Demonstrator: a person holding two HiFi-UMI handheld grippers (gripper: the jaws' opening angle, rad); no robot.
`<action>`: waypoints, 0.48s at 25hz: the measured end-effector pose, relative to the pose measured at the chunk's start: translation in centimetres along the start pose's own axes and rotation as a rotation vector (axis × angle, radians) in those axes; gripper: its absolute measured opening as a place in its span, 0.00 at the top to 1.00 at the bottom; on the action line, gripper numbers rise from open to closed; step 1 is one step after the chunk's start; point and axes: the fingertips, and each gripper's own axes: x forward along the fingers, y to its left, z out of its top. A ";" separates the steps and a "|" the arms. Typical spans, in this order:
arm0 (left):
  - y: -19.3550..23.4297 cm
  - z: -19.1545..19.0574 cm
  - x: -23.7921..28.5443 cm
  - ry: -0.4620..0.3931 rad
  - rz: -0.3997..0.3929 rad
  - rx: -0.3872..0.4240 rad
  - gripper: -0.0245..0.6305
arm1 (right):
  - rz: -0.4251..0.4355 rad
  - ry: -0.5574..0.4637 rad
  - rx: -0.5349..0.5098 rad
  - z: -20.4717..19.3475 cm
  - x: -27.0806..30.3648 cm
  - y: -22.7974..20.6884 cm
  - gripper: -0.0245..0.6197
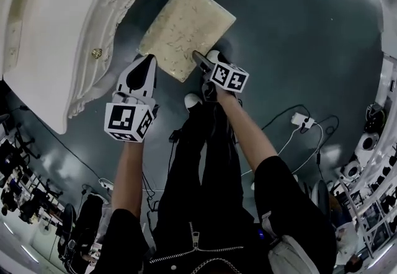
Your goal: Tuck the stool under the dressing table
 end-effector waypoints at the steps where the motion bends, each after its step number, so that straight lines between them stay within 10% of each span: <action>1: 0.1 -0.3 0.3 0.002 -0.001 0.000 0.93 | -0.005 -0.008 0.042 0.0 0.6 -0.5 0.15; 12: 0.0 -3.2 2.3 -0.004 -0.017 -0.013 0.93 | 0.009 -0.035 0.249 -0.2 5.5 -4.0 0.12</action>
